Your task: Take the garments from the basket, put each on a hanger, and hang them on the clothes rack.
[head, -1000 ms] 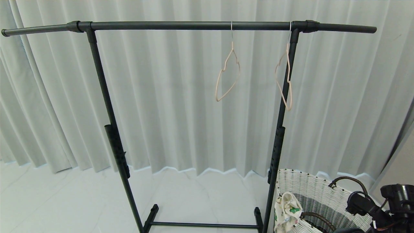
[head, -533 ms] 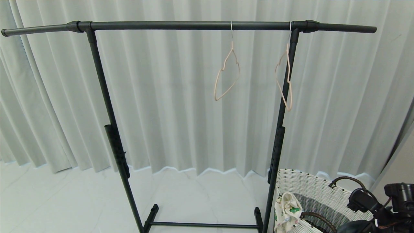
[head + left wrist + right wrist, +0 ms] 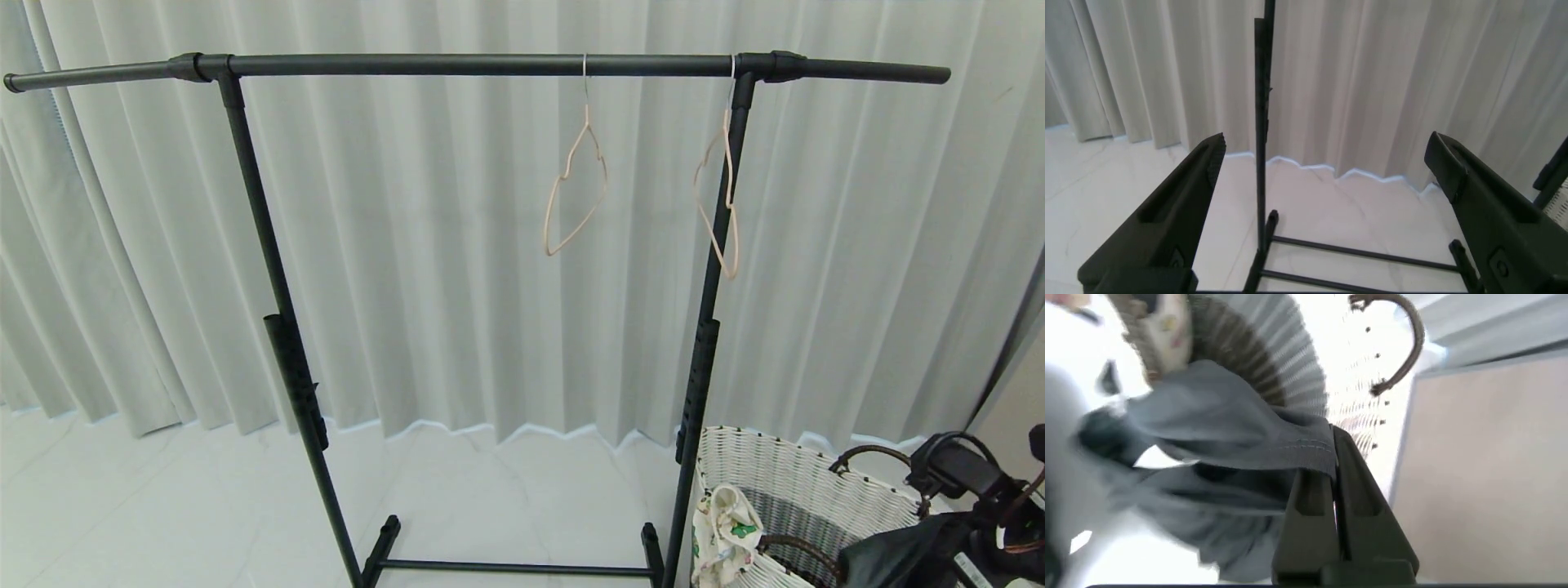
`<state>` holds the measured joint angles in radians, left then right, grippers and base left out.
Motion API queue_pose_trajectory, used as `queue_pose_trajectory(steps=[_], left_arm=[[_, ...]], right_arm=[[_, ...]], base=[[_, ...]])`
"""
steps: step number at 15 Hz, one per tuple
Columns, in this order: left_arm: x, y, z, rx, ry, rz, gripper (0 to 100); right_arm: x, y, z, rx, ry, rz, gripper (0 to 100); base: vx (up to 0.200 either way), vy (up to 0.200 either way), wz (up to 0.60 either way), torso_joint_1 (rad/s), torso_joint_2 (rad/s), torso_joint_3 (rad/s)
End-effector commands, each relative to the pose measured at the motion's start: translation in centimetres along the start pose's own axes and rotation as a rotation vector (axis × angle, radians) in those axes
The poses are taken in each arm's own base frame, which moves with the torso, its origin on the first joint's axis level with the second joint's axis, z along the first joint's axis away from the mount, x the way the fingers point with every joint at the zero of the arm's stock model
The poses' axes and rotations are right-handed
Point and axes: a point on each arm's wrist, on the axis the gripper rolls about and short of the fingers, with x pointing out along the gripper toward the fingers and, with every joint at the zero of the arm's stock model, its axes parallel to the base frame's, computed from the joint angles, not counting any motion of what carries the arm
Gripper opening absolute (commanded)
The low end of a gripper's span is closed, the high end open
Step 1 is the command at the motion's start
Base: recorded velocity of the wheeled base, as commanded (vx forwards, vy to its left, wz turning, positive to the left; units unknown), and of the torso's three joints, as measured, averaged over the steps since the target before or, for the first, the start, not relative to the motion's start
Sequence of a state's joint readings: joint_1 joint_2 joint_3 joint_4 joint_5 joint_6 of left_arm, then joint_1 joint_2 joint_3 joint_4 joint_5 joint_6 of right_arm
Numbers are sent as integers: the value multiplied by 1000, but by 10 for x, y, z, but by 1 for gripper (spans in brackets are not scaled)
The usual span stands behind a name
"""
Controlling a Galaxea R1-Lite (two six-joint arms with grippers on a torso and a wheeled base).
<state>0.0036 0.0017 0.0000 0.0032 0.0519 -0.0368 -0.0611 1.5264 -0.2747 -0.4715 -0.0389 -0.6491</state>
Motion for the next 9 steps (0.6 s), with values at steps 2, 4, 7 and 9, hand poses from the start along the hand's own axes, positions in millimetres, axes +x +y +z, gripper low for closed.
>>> queue_pose_trajectory(steps=[2,4,7,9], left_arm=[[0,0,0,-3,0,1,100],[0,0,0,-3,0,0,100],[0,0,0,-2,0,1,100],[0,0,0,-3,0,1,100]], right_arm=[[-106,-33,56,67,-210,-63,0],[-149,-35,67,83,-256,-28,0],[-187,-33,77,61,-343,32,0],[-198,-33,85,39,-403,42,0]], base=[[0,0,0,0,0,0],[0,0,0,0,0,0],[0,0,0,0,0,0],[0,0,0,0,0,0]])
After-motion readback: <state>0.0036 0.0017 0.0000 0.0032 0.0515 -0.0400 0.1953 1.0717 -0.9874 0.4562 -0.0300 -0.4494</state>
